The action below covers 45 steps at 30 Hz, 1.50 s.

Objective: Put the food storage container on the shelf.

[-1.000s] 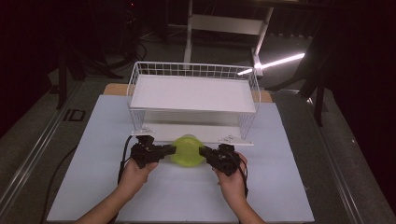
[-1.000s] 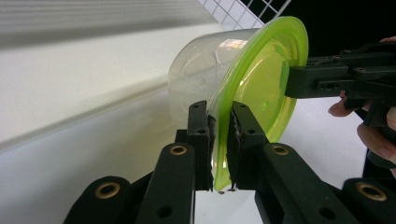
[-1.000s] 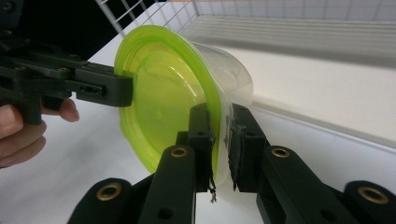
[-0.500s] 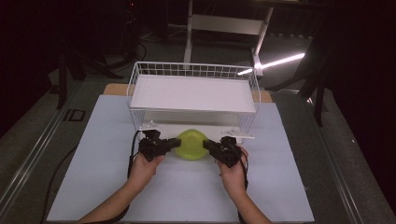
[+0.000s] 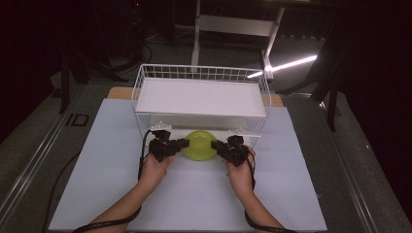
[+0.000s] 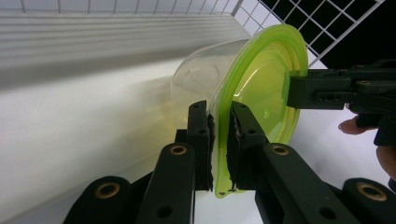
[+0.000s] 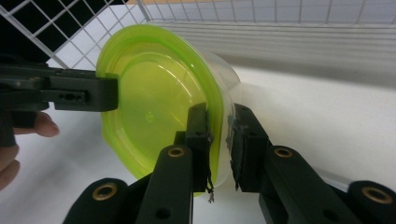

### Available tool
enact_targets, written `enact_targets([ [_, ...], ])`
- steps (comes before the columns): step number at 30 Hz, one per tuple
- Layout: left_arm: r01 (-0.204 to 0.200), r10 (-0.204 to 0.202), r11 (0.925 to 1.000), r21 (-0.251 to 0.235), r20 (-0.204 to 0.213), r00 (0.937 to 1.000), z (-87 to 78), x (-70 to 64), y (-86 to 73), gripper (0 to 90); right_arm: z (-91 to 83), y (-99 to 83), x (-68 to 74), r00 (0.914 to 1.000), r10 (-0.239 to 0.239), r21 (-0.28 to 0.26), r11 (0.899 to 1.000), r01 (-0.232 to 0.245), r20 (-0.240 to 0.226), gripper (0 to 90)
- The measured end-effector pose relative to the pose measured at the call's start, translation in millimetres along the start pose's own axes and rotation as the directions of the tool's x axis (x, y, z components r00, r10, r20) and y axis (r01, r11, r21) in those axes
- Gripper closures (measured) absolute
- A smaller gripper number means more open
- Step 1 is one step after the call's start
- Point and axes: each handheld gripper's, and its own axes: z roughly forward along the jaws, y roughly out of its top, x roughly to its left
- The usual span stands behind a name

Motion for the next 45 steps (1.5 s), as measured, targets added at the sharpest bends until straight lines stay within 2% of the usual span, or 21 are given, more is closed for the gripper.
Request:
enact_targets([
  [4,0.007,-0.007,0.9998,-0.017,0.012,0.9999,2.6,4.1,5.3,81.3,1.1,4.1,-2.5,1.0000,0.006,-0.010,1.000,-0.006,0.001,78.0],
  [6,0.031,-0.030,0.9992,-0.024,0.031,0.9991,4.3,7.9,7.2,81.3,2.1,6.0,-3.6,0.9999,0.011,-0.007,1.000,-0.011,-0.001,77.7],
  [11,0.023,-0.022,0.9992,-0.032,0.031,0.9993,6.5,12.5,9.3,80.0,3.6,7.9,-3.4,1.0000,-0.010,-0.018,1.000,0.010,-0.001,76.1],
  [14,0.039,-0.038,0.9982,-0.047,0.023,0.9990,8.2,12.8,10.0,78.7,5.1,8.5,-4.0,0.9999,-0.015,-0.036,0.999,0.015,0.005,75.3],
  [17,0.034,-0.034,0.9969,-0.071,0.001,0.9994,10.5,12.6,9.9,76.9,7.4,9.6,-3.6,0.9996,-0.012,-0.056,0.998,0.013,0.024,74.2],
  [18,0.018,-0.018,0.9969,-0.077,-0.005,0.9998,11.3,15.1,10.4,76.7,8.4,10.3,-4.0,0.9996,-0.009,-0.060,0.998,0.011,0.027,74.0],
  [22,0.027,-0.027,0.9952,-0.094,0.000,0.9996,15.1,18.8,11.5,75.2,11.9,13.3,-5.8,0.9989,-0.012,-0.067,0.998,0.015,0.045,71.9],
  [24,0.021,-0.023,0.9953,-0.095,-0.025,0.9994,16.9,18.8,11.6,72.7,14.6,14.5,-7.2,0.9985,-0.013,-0.065,0.998,0.016,0.053,70.0],
  [25,0.020,-0.022,0.9947,-0.101,-0.024,0.9995,17.8,19.7,11.0,70.4,16.5,14.7,-7.9,0.9983,-0.012,-0.060,0.998,0.015,0.056,68.5],
  [26,0.060,-0.064,0.9922,-0.109,-0.028,0.9976,18.3,18.8,9.9,69.5,18.1,14.8,-9.0,0.9984,-0.007,-0.059,0.998,0.011,0.056,68.3],
  [27,-0.004,0.006,0.9943,-0.106,0.019,0.9998,20.6,25.5,11.3,69.0,18.9,14.7,-9.8,0.9983,-0.004,-0.064,0.998,0.008,0.059,67.8],
  [28,0.081,-0.084,0.9909,-0.107,-0.020,0.9963,20.4,20.2,10.0,68.1,19.8,14.8,-10.4,0.9980,-0.005,-0.069,0.998,0.009,0.063,66.8],
  [31,0.102,-0.105,0.9883,-0.114,-0.019,0.9943,22.9,19.5,11.4,66.2,21.5,15.6,-12.2,0.9973,0.001,-0.069,0.998,0.004,0.073,64.9],
  [32,0.092,-0.096,0.9897,-0.110,-0.040,0.9945,23.3,19.1,12.3,65.3,21.7,15.7,-12.8,0.9968,0.005,-0.069,0.998,0.000,0.080,63.2],
  [34,0.077,-0.082,0.9926,-0.093,-0.054,0.9951,24.5,18.8,14.0,62.0,22.3,16.2,-13.7,0.9958,0.020,-0.074,0.997,-0.013,0.089,60.3],
  [37,0.044,-0.049,0.9951,-0.089,-0.051,0.9975,25.6,18.9,15.4,56.8,22.3,17.4,-13.7,0.9952,0.028,-0.076,0.997,-0.021,0.094,56.4],
  [39,0.058,-0.064,0.9927,-0.105,-0.051,0.9966,25.2,16.6,14.5,54.7,21.8,17.7,-12.8,0.9958,0.015,-0.083,0.997,-0.007,0.091,53.6],
  [44,0.059,-0.066,0.9886,-0.139,-0.050,0.9965,18.2,15.1,13.0,52.6,17.0,16.9,-7.7,0.9947,-0.026,-0.098,0.995,0.036,0.099,51.6],
  [45,0.071,-0.080,0.9856,-0.153,-0.050,0.9955,15.9,14.2,12.7,51.7,15.8,16.6,-6.7,0.9953,-0.028,-0.100,0.994,0.038,0.093,51.6],
])
